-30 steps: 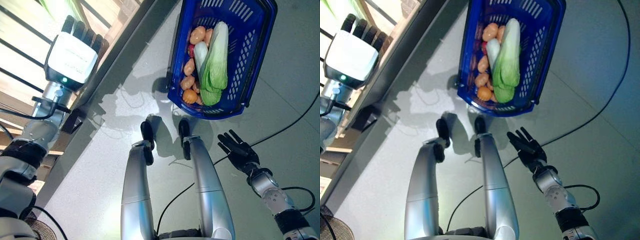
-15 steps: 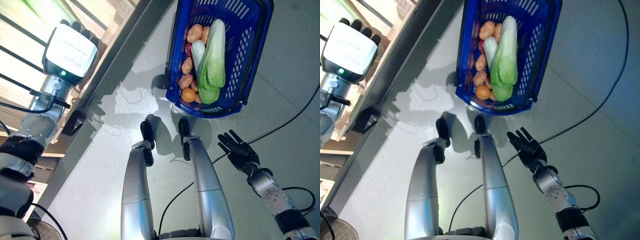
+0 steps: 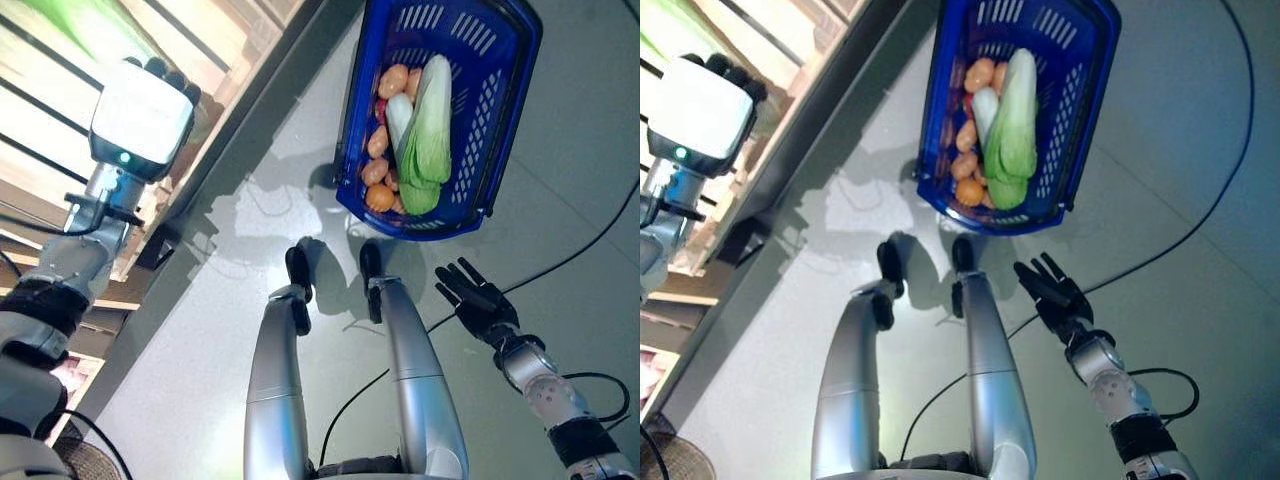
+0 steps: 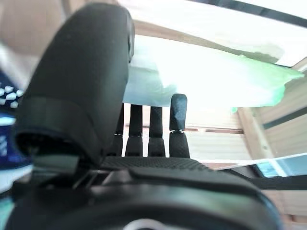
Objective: Put vegetables into the basket
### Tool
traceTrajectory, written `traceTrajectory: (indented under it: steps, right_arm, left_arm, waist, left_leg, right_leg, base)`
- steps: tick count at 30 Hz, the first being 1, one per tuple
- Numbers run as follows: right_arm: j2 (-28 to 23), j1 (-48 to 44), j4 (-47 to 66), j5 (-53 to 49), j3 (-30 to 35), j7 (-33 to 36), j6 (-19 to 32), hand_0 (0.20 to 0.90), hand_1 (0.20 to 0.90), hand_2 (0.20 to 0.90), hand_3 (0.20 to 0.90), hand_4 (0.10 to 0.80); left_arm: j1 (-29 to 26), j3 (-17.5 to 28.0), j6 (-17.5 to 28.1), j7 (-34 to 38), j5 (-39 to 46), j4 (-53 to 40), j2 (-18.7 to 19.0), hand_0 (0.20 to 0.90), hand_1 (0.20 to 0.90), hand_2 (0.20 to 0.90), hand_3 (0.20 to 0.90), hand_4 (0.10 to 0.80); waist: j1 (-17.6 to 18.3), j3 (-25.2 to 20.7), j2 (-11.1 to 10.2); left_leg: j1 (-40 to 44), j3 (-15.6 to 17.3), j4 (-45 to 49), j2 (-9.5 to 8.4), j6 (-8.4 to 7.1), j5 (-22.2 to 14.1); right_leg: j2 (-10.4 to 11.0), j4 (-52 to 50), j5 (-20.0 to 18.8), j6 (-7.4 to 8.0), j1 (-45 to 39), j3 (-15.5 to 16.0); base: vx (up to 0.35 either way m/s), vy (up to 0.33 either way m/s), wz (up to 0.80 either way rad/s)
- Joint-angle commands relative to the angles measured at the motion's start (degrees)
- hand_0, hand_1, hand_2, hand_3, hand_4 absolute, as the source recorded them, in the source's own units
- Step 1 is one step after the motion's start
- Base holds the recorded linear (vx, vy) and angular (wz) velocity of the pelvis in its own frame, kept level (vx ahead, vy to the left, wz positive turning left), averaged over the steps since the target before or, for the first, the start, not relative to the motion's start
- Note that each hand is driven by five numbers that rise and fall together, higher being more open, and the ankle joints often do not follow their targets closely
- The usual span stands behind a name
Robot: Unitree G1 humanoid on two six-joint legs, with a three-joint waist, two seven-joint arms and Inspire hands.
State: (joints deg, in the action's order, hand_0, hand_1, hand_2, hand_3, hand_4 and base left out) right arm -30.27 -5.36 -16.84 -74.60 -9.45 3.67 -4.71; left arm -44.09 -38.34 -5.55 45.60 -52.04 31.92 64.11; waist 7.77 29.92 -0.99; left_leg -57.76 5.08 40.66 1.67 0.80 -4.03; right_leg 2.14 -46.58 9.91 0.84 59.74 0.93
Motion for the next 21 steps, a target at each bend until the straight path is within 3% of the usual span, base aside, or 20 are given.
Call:
traceTrajectory:
  steps: [1,11,17,21]
  right_arm:
    - [0.0,4.8,6.9,1.1,2.9,0.4,4.3,0.900,0.900,0.900,0.900,0.800]
    - [3.7,7.0,7.0,6.9,3.0,0.4,6.6,0.900,0.900,0.900,0.900,0.800]
    - [3.7,8.2,7.5,7.0,3.9,-1.0,6.7,0.900,0.900,0.900,0.900,0.800]
    - [4.4,9.3,6.8,7.0,4.3,-2.1,6.9,0.900,0.900,0.900,0.900,0.800]
  left_arm:
    - [-0.2,10.2,0.7,11.4,5.4,-5.1,3.4,0.300,0.300,0.300,0.300,0.400]
    - [13.3,26.3,7.6,15.6,10.7,-11.8,-3.8,0.300,0.300,0.300,0.300,0.400]
    - [18.0,31.2,7.7,14.2,11.0,-16.2,-5.5,0.300,0.300,0.300,0.300,0.400]
    - [20.2,33.6,10.6,13.5,17.6,-17.5,-6.5,0.300,0.300,0.300,0.300,0.400]
  waist:
    - [-0.9,-0.1,0.9]
    - [-2.5,-0.1,1.0]
    - [-3.0,-0.1,0.9]
    - [-3.4,-0.1,0.8]
  left_leg:
    - [6.8,0.7,-5.0,-1.47,0.43,-0.5]
    - [15.8,-0.9,-13.8,-2.94,-1.21,3.2]
    - [16.8,-1.2,-14.4,-2.92,-0.96,3.3]
    - [17.4,-1.1,-14.9,-2.93,-0.86,3.6]
  right_leg:
    - [1.1,12.7,-9.3,1.43,-8.3,0.6]
    - [1.1,21.0,-9.5,0.84,-18.6,1.6]
    - [0.9,21.0,-8.5,0.40,-20.1,2.5]
    - [1.0,21.6,-8.2,0.27,-21.2,3.0]
  base:
    - [-0.021,-0.121,0.10]
    - [-0.016,-0.088,0.12]
    - [-0.039,-0.062,0.06]
    - [-0.010,-0.046,0.06]
